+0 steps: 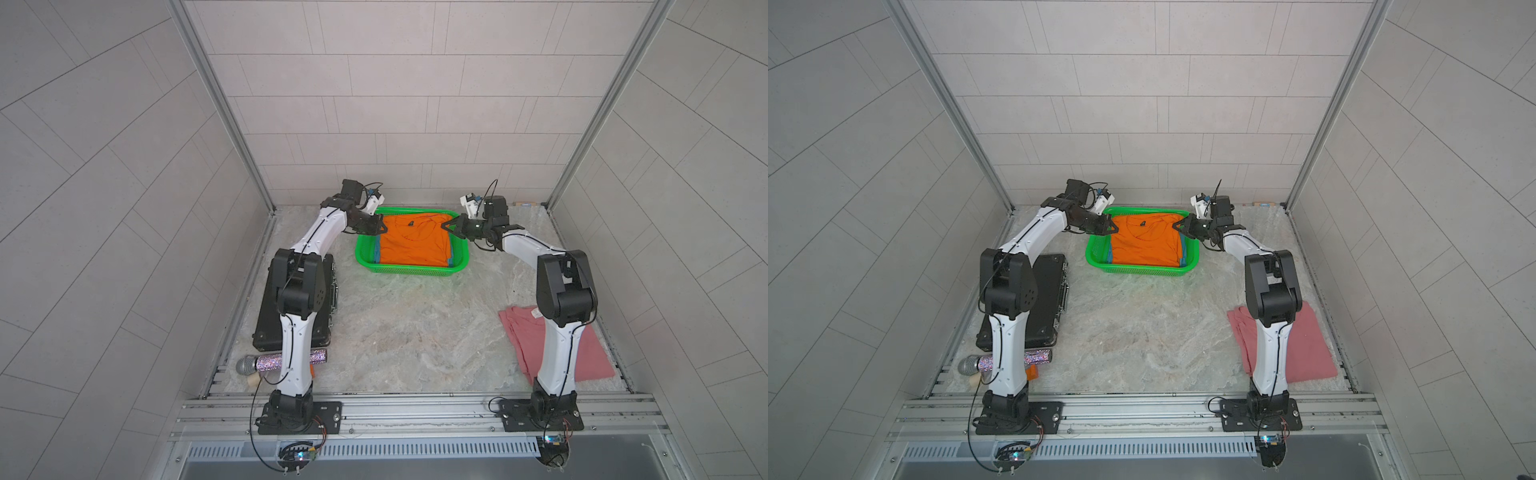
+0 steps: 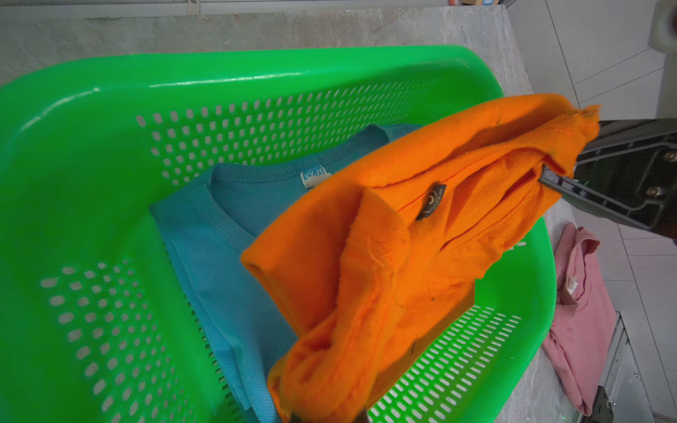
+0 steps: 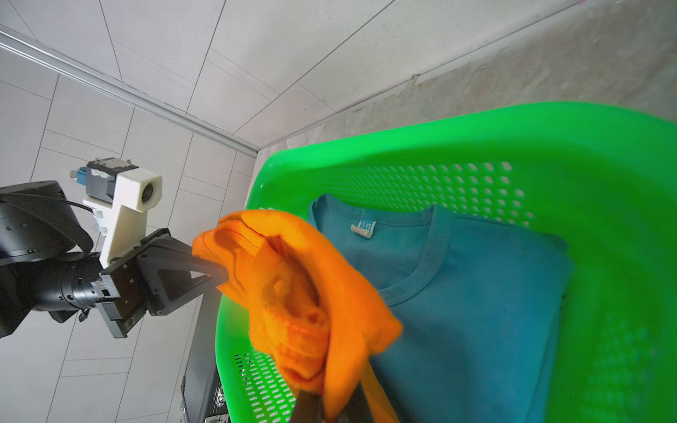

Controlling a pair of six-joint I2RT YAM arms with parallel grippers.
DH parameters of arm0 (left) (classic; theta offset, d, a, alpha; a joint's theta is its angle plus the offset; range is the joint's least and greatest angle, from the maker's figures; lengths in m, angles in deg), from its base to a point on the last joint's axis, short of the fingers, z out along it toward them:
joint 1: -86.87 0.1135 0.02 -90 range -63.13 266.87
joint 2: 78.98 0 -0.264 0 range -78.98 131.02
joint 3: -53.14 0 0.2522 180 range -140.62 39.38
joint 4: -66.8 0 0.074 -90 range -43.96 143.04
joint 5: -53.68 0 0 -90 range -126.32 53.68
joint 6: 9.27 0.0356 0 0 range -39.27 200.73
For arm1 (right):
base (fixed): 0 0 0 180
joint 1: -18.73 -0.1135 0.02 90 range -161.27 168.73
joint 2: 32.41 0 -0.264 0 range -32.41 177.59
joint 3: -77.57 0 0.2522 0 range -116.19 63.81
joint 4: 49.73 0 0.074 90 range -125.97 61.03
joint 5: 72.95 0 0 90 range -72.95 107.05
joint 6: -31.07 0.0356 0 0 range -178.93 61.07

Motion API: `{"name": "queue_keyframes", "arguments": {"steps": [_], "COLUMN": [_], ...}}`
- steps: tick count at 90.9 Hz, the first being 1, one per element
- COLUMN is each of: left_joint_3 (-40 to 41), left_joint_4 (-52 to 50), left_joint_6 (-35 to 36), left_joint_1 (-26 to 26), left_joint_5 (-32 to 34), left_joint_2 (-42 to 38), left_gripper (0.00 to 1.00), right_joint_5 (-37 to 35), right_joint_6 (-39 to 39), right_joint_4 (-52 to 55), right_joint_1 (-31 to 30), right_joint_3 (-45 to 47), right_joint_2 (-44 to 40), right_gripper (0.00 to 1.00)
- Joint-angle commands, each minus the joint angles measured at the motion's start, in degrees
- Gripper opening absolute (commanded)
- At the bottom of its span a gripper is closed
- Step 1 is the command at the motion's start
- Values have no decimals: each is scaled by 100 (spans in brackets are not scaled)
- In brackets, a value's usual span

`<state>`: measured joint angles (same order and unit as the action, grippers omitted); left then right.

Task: Put the folded t-shirts into the basket
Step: Place the T-shirt in the bin.

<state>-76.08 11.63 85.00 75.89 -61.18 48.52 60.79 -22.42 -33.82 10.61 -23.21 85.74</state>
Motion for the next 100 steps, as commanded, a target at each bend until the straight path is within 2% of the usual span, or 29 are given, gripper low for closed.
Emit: {"name": "queue_keyframes", "arguments": {"steps": [1,6,10,12,14,20,24,27,29,35,57,67,71,73,76,79,82,87,95,100], "left_joint_3": [-220,-258,-278,-294,-313,-409,-484,-516,-513,-506,-154,258,475,574,748,924,1090,1361,1743,1935], "left_joint_4": [10,17,41,55,67,73,38,37,41,45,133,188,254,284,312,326,326,299,80,-85], "left_joint_6": [-31,-51,-85,-113,-151,-250,-264,-300,-310,-290,-230,-141,-120,-100,-69,-22,11,84,287,408], "left_joint_1": [30,27,26,28,33,32,26,26,39,63,226,227,224,214,204,204,198,194,190,193], "left_joint_5": [89,120,158,197,244,447,628,845,958,1161,1016,876,811,782,725,657,579,430,232,210], "left_joint_2": [209,258,296,316,340,442,497,504,491,390,-457,-1155,-1433,-1549,-1801,-2007,-2213,-2520,-2926,-3106], "left_gripper": [0,0,1,4,10,33,43,60,67,76,79,80,84,85,90,92,99,100,100,100], "right_joint_5": [14,-1,-37,-76,-120,-304,-421,-488,-518,-674,-1186,-1538,-1770,-1937,-2244,-2654,-3102,-4003,-5552,-5736], "right_joint_6": [23,27,32,31,27,12,24,49,60,6,-493,-678,-785,-843,-907,-949,-964,-850,-166,184], "right_joint_4": [-17,-9,22,40,84,188,248,270,286,444,1303,1812,2070,2287,2552,2832,3106,3504,4151,4352], "right_joint_1": [36,34,38,38,38,45,62,89,108,143,190,196,193,196,197,196,196,192,210,318], "right_joint_3": [-160,-180,-210,-227,-238,-297,-320,-331,-332,-350,-413,-375,-345,-325,-259,-172,-55,222,909,1386], "right_joint_2": [86,130,166,187,203,242,239,215,199,77,-830,-1407,-1670,-1779,-2018,-2242,-2463,-2899,-3617,-4076], "right_gripper": [0,0,10,21,34,57,64,68,70,81,86,89,90,91,99,100,100,100,100,100]}}
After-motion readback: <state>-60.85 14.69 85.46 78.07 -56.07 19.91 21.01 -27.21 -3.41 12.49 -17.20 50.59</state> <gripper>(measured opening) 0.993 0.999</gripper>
